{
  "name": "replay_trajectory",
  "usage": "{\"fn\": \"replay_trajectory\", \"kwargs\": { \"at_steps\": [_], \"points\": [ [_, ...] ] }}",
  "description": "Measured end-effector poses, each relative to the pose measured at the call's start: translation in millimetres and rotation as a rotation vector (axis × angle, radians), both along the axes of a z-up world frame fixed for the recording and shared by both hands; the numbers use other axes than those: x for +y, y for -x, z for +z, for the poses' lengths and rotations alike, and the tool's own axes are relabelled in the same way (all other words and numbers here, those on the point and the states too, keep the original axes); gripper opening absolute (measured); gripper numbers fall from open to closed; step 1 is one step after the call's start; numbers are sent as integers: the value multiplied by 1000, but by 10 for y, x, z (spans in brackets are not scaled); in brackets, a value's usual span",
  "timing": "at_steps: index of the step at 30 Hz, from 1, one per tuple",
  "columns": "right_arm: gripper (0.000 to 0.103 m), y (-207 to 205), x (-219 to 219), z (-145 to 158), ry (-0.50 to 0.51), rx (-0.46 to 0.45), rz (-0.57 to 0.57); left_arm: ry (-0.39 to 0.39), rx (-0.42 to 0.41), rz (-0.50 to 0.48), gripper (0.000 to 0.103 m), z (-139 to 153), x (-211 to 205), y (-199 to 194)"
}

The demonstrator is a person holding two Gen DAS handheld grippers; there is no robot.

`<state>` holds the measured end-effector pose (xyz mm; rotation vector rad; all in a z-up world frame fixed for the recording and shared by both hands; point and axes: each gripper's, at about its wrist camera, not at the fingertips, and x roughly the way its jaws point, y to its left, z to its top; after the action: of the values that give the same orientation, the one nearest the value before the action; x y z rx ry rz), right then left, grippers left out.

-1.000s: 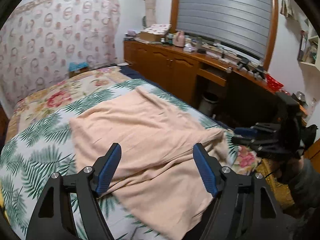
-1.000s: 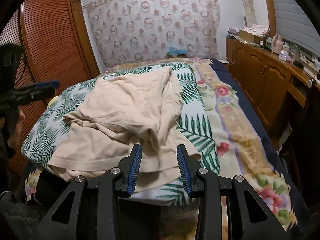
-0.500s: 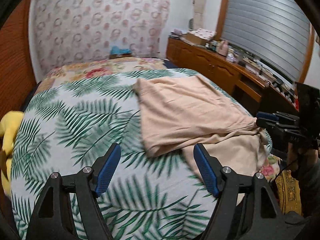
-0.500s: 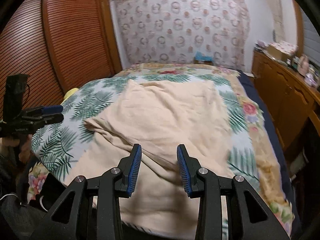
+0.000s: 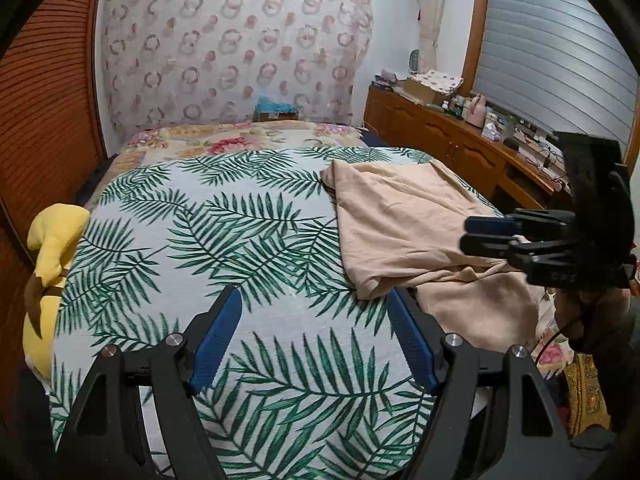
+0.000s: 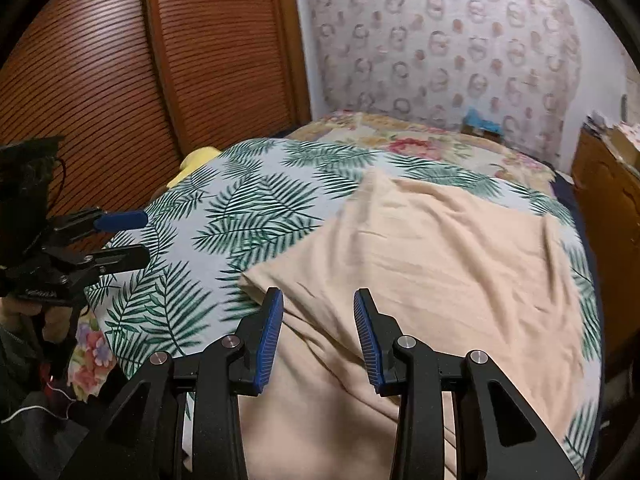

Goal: Fold small clothes

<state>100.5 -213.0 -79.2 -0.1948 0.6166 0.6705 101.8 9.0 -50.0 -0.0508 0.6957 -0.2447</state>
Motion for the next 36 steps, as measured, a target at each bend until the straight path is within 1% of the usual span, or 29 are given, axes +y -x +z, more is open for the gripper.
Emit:
{"fn": "replay_trajectory", "kwargs": {
  "at_steps": [8, 10, 12, 17, 20, 24, 26, 28, 29, 30, 31, 32, 33, 35, 36],
  "points": [
    [38, -204, 337, -62, 92, 38, 82, 4, -15, 23, 76, 47, 139, 79],
    [39, -250, 408, -71, 118, 41, 89, 4, -16, 25, 76, 55, 157, 87],
    [44, -297, 468, -88, 139, 42, 95, 3, -16, 28, 76, 47, 173, 91],
    [44, -358, 623, -107, 167, 40, 116, 11, -8, 40, 76, 19, 238, 76],
    [47, -372, 719, -183, 203, 40, 137, 15, -3, 42, 76, 5, 251, 87],
    [48, -479, 770, -299, 261, 63, 125, 18, 3, 38, 76, -18, 243, 85],
    [48, -516, 831, -332, 284, 41, 127, 18, 6, 33, 76, -31, 227, 81],
    [48, -565, 868, -324, 284, 57, 131, 16, 11, 27, 76, -46, 203, 73],
    [46, -564, 876, -327, 282, 62, 130, 16, 13, 24, 76, -51, 193, 68],
    [32, -584, 871, -322, 282, 60, 130, 16, 14, 21, 76, -57, 189, 67],
    [23, -589, 870, -322, 285, 47, 125, 16, 14, 17, 76, -66, 175, 74],
    [8, -609, 853, -311, 289, 37, 111, 15, 14, 14, 76, -68, 161, 74],
    [8, -641, 822, -296, 281, 42, 102, 15, 14, 10, 76, -71, 147, 76],
    [7, -675, 724, -274, 203, 87, 100, 17, 16, 4, 76, -80, 126, 75],
    [7, -693, 675, -237, 179, 92, 95, 18, 17, 2, 76, -88, 115, 75]
  ]
}}
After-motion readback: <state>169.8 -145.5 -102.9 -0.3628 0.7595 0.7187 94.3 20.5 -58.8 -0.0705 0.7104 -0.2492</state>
